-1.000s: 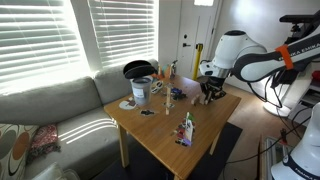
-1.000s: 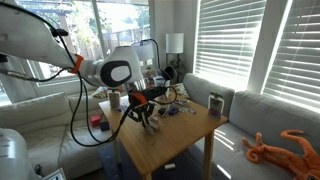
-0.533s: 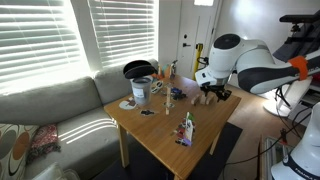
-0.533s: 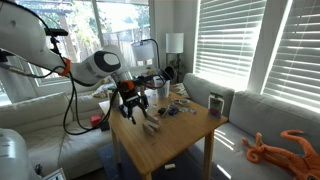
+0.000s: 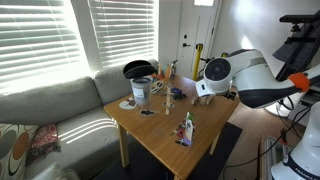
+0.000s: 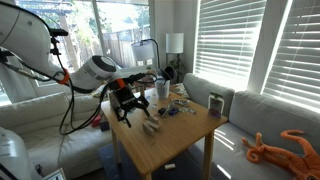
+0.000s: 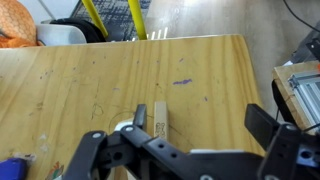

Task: Put one wooden chip on the pile of wooden chips on the left

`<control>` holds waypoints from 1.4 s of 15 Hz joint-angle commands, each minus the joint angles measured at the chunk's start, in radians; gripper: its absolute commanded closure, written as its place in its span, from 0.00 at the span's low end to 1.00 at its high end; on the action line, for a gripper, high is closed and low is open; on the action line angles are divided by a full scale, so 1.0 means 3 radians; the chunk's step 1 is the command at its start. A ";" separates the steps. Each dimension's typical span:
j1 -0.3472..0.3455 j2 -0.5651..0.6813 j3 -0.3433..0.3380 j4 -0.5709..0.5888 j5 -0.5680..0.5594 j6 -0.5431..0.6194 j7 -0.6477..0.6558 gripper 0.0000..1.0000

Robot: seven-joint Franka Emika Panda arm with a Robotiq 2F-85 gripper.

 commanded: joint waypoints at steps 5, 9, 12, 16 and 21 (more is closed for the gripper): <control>0.0201 0.0104 -0.0092 -0.0053 -0.0133 0.0080 0.0277 0.00; 0.0277 0.0271 -0.0060 -0.0026 -0.0236 0.0137 0.0509 0.13; 0.0279 0.0437 -0.0054 0.0005 -0.0466 0.0089 0.0747 0.22; 0.0276 0.0642 -0.0065 0.0069 -0.0637 0.0053 0.0908 0.29; 0.0306 0.0760 -0.0015 0.0160 -0.0660 -0.0070 0.1046 0.53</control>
